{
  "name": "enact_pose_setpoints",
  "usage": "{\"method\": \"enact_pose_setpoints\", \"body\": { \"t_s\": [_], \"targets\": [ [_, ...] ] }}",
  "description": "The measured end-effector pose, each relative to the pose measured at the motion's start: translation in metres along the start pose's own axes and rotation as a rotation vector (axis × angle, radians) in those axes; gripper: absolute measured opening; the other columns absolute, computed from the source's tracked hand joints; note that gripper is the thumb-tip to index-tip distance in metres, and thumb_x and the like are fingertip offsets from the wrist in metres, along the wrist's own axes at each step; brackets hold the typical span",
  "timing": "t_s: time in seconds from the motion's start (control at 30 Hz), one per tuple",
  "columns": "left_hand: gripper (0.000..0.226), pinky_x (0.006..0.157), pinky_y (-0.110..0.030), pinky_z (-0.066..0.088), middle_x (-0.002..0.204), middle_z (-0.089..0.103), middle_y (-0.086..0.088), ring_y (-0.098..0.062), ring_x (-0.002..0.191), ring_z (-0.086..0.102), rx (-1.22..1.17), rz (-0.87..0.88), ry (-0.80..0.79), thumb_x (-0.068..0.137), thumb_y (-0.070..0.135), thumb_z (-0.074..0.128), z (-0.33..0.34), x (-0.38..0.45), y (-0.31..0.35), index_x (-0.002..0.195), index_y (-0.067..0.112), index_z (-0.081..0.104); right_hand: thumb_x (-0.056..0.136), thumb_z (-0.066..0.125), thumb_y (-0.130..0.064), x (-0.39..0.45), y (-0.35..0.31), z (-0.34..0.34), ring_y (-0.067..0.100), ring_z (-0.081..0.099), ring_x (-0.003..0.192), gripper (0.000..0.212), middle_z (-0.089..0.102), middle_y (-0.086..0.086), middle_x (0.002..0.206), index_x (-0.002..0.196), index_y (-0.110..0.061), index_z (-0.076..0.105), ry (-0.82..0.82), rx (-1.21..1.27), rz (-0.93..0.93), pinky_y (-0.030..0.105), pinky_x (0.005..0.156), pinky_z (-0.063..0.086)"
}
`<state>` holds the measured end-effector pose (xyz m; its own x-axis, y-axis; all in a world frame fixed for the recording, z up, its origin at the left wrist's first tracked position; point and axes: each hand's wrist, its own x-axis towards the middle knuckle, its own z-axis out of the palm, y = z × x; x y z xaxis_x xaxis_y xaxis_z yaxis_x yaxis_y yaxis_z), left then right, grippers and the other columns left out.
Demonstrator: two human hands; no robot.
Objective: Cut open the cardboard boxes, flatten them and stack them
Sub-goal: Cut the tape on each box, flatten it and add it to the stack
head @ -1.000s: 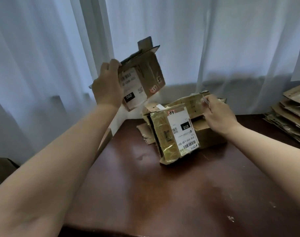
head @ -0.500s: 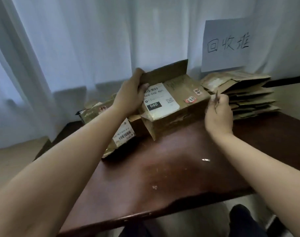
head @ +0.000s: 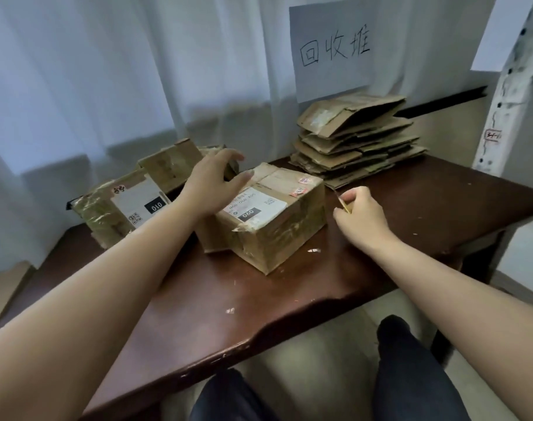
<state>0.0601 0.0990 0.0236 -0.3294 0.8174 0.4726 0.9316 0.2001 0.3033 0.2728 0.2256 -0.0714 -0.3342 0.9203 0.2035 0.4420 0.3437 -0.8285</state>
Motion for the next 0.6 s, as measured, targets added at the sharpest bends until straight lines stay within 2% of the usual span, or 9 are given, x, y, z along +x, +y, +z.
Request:
{"method": "enact_pose_setpoints", "body": {
  "t_s": [0.07, 0.13, 0.2, 0.27, 0.3, 0.37, 0.43, 0.53, 0.6],
  "targets": [
    [0.041, 0.1, -0.027, 0.038, 0.125, 0.062, 0.003, -0.013, 0.119, 0.053, -0.051, 0.068, -0.103, 0.091, 0.047, 0.058, 0.006, -0.003, 0.022, 0.123, 0.021, 0.062, 0.092, 0.053, -0.019, -0.002, 0.003, 0.002, 0.021, 0.053, 0.098, 0.021, 0.056, 0.001, 0.098, 0.112, -0.012, 0.052, -0.016, 0.05, -0.017, 0.024, 0.073, 0.032],
    [0.051, 0.103, -0.026, 0.034, 0.134, 0.057, 0.004, -0.011, 0.126, 0.048, -0.083, 0.096, -0.229, 0.089, 0.051, 0.059, 0.017, -0.009, 0.04, 0.131, 0.021, 0.057, 0.094, 0.051, -0.022, -0.003, 0.008, 0.005, 0.024, 0.058, 0.093, 0.014, 0.064, 0.003, 0.097, 0.106, -0.015, 0.054, -0.008, 0.102, -0.028, 0.029, 0.076, 0.041],
    [0.061, 0.104, -0.024, 0.031, 0.142, 0.051, 0.004, -0.013, 0.131, 0.044, -0.042, 0.111, -0.351, 0.087, 0.052, 0.06, 0.031, -0.01, 0.046, 0.14, 0.024, 0.049, 0.095, 0.049, -0.023, -0.006, 0.013, 0.007, 0.024, 0.063, 0.079, 0.009, 0.07, 0.005, 0.085, 0.097, -0.017, 0.054, -0.002, 0.16, -0.01, 0.041, 0.075, 0.052],
    [0.061, 0.111, -0.029, 0.029, 0.15, 0.042, 0.0, -0.018, 0.136, 0.039, 0.013, 0.122, -0.437, 0.09, 0.046, 0.06, 0.041, -0.007, 0.043, 0.145, 0.027, 0.041, 0.095, 0.048, -0.021, -0.008, 0.017, 0.009, 0.013, 0.059, 0.059, 0.009, 0.07, 0.002, 0.069, 0.095, -0.016, 0.056, -0.027, 0.192, 0.015, 0.038, 0.064, 0.053],
    [0.059, 0.114, -0.031, 0.027, 0.153, 0.038, -0.002, -0.019, 0.139, 0.037, 0.012, 0.117, -0.46, 0.092, 0.042, 0.059, 0.044, -0.005, 0.04, 0.146, 0.028, 0.04, 0.095, 0.048, -0.019, -0.009, 0.018, 0.009, 0.01, 0.056, 0.051, 0.011, 0.069, 0.002, 0.065, 0.095, -0.014, 0.057, -0.038, 0.206, 0.027, 0.034, 0.057, 0.05],
    [0.055, 0.114, -0.024, 0.023, 0.156, 0.031, -0.003, -0.016, 0.14, 0.034, -0.022, 0.094, -0.486, 0.095, 0.037, 0.056, 0.047, 0.0, 0.036, 0.147, 0.03, 0.039, 0.095, 0.048, -0.017, -0.008, 0.02, 0.009, 0.01, 0.053, 0.042, 0.013, 0.068, 0.002, 0.062, 0.095, -0.01, 0.059, -0.035, 0.235, 0.051, 0.027, 0.048, 0.042],
    [0.052, 0.107, -0.017, 0.021, 0.156, 0.029, 0.0, -0.013, 0.139, 0.036, -0.047, 0.081, -0.498, 0.096, 0.035, 0.055, 0.049, 0.005, 0.034, 0.146, 0.031, 0.039, 0.095, 0.048, -0.017, -0.007, 0.019, 0.01, 0.011, 0.052, 0.04, 0.013, 0.068, 0.003, 0.062, 0.093, -0.01, 0.059, -0.028, 0.26, 0.076, 0.023, 0.046, 0.038],
    [0.051, 0.107, -0.017, 0.02, 0.155, 0.031, 0.003, -0.011, 0.14, 0.032, -0.067, 0.068, -0.492, 0.096, 0.037, 0.055, 0.052, 0.01, 0.032, 0.145, 0.033, 0.04, 0.095, 0.049, -0.018, -0.006, 0.015, 0.013, 0.011, 0.051, 0.039, 0.013, 0.067, 0.001, 0.06, 0.09, -0.012, 0.06, -0.038, 0.282, 0.111, 0.02, 0.044, 0.036],
    [0.05, 0.108, -0.018, 0.02, 0.155, 0.031, 0.003, -0.01, 0.141, 0.03, -0.085, 0.059, -0.493, 0.096, 0.038, 0.055, 0.054, 0.011, 0.03, 0.144, 0.034, 0.041, 0.096, 0.048, -0.017, -0.005, 0.013, 0.016, 0.012, 0.05, 0.039, 0.014, 0.066, 0.002, 0.06, 0.09, -0.011, 0.06, -0.035, 0.308, 0.125, 0.023, 0.049, 0.04]
  ]
}}
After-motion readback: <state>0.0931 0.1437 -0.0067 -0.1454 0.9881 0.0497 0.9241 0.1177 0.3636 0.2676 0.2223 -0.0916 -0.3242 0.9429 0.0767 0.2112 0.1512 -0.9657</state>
